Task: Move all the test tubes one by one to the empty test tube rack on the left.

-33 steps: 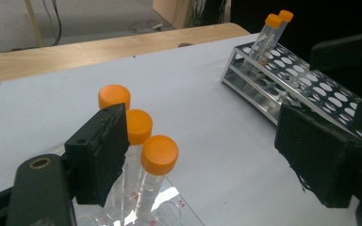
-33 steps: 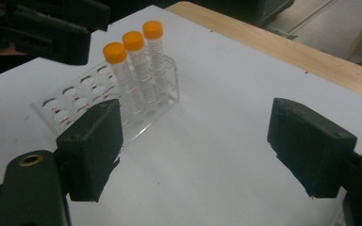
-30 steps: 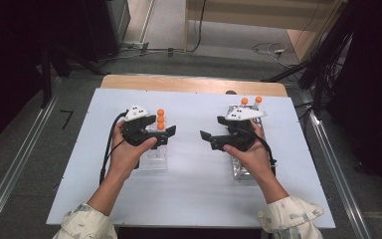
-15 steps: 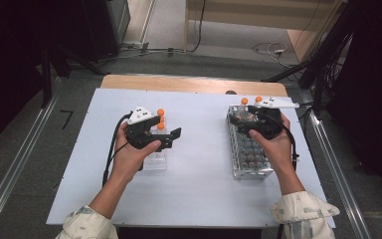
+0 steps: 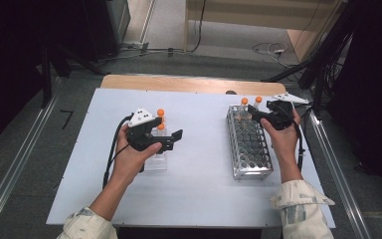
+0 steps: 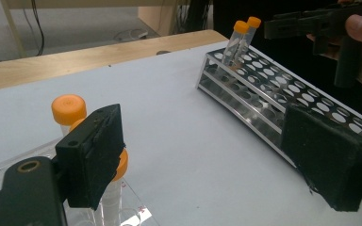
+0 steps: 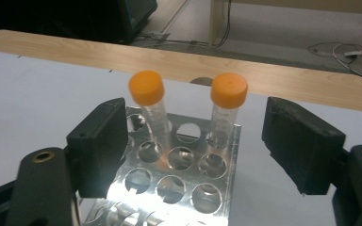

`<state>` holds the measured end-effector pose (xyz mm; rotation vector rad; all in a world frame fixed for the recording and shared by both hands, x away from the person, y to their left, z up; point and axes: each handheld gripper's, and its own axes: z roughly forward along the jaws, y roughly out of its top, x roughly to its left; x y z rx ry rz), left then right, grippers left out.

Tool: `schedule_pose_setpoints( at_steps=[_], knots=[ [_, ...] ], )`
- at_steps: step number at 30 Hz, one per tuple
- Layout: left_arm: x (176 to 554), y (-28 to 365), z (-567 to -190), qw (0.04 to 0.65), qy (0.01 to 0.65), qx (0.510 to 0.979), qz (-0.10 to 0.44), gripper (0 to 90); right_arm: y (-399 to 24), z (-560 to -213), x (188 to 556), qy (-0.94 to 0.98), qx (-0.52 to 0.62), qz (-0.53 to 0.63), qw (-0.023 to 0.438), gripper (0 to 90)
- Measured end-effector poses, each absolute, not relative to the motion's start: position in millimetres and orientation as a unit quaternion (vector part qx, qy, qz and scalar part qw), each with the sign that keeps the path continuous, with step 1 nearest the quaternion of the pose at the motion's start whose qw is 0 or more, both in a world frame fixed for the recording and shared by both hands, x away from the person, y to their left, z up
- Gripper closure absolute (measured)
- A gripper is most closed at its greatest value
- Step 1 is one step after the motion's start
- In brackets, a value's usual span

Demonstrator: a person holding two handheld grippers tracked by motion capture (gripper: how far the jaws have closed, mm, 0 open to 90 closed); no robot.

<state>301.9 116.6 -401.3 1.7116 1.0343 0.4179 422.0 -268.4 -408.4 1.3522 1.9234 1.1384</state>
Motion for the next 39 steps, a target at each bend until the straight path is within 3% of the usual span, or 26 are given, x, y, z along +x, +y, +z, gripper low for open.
schedule_pose_setpoints(
  at_steps=[12,31,39],
  knots=[
    [299,116,-400,0.528,0.427,0.714,0.173,15.1,-275,-432,447,0.717,0.498,0.406,0.268,43.6],
    [297,116,-406,0.530,0.426,0.715,0.165,15.1,-278,-445,463,0.733,0.487,0.402,0.252,70.6],
    [297,118,-406,0.529,0.426,0.715,0.166,15.1,-277,-441,462,0.730,0.481,0.410,0.261,71.4]
  ],
)
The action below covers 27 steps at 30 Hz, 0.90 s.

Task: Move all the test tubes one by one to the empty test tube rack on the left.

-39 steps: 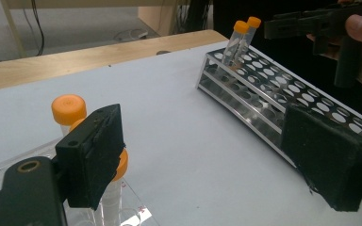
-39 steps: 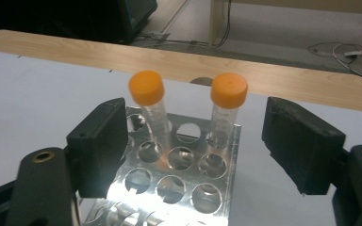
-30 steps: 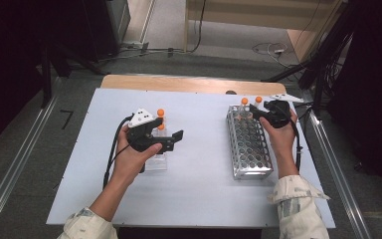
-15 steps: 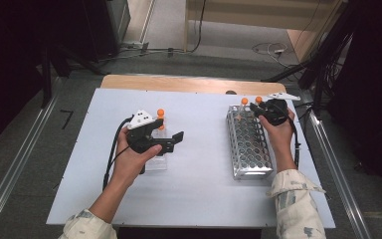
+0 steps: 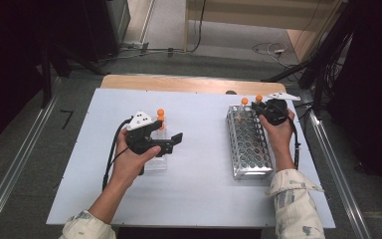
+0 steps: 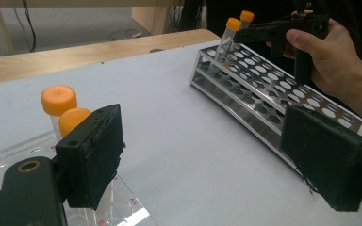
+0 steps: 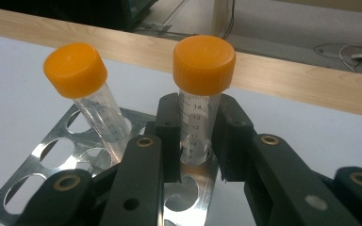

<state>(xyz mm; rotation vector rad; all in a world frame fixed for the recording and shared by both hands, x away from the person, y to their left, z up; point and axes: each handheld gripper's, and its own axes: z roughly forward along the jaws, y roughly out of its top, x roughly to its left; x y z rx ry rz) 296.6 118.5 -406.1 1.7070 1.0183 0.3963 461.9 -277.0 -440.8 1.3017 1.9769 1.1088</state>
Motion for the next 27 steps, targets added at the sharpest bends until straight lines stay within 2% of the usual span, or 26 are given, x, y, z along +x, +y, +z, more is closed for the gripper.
schedule_pose_setpoints(
  at_steps=[27],
  knots=[
    [296,119,-402,0.523,0.423,0.719,0.174,12.5,-277,-375,430,0.729,0.440,0.433,0.295,71.4]
  ],
)
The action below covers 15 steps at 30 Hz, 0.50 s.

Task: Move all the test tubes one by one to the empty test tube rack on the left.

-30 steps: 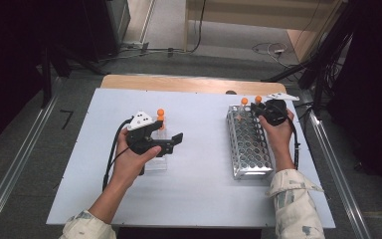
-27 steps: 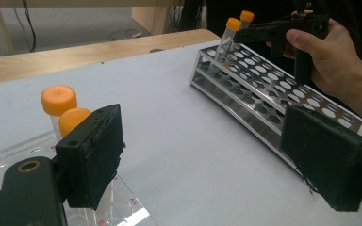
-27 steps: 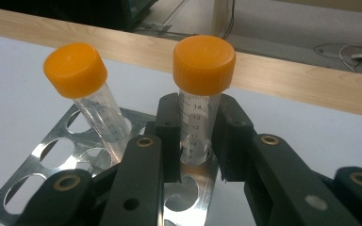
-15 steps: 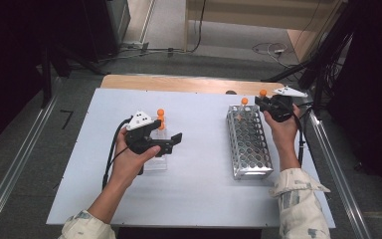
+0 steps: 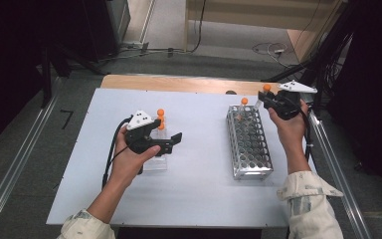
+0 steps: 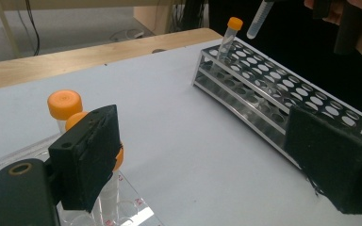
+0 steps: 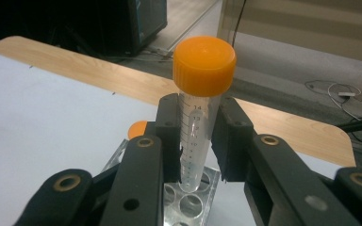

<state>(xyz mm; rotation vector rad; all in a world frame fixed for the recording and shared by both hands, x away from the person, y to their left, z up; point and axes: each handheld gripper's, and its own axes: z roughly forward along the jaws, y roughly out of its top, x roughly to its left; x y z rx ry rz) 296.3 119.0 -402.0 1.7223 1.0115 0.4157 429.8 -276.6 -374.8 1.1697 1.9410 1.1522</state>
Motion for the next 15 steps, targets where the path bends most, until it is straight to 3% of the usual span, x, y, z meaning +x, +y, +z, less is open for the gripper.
schedule_pose_setpoints(
  at_steps=[15],
  knots=[
    [295,119,-397,0.526,0.422,0.717,0.176,12.7,-262,-363,386,0.751,0.404,0.447,0.269,71.4]
  ],
)
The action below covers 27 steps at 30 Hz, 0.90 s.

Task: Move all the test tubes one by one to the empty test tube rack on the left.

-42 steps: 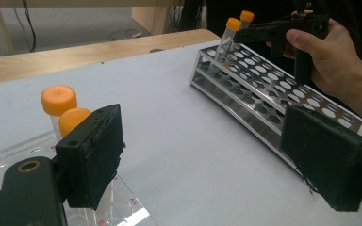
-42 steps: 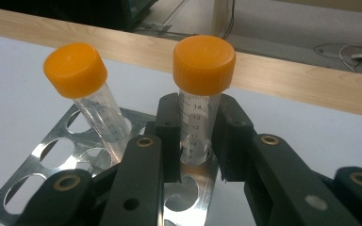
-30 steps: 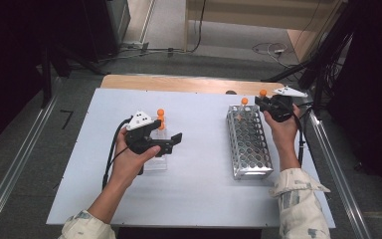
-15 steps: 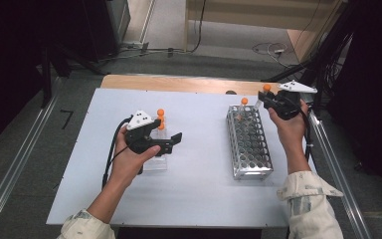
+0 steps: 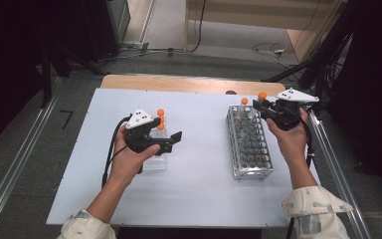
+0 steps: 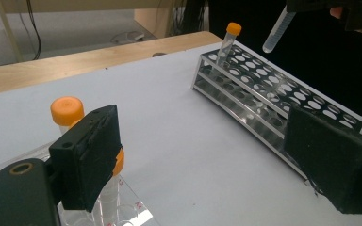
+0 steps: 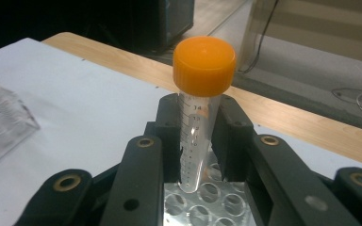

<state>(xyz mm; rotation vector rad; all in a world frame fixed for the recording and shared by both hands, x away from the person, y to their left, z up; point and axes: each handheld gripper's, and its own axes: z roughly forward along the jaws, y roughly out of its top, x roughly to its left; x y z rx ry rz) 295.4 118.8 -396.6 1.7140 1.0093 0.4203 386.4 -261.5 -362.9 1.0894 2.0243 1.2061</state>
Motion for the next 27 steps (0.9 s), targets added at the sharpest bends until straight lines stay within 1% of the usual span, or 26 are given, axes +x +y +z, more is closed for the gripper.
schedule_pose_setpoints(
  at_steps=[9,18,27],
  knots=[
    [295,120,-395,0.533,0.423,0.712,0.175,12.8,-238,-362,368,0.764,0.372,0.465,0.248,71.4],
    [293,122,-398,0.531,0.424,0.712,0.175,12.8,-216,-375,362,0.778,0.356,0.467,0.224,71.4],
    [292,119,-397,0.535,0.421,0.710,0.180,13.9,-195,-379,353,0.788,0.334,0.473,0.212,71.4]
  ],
)
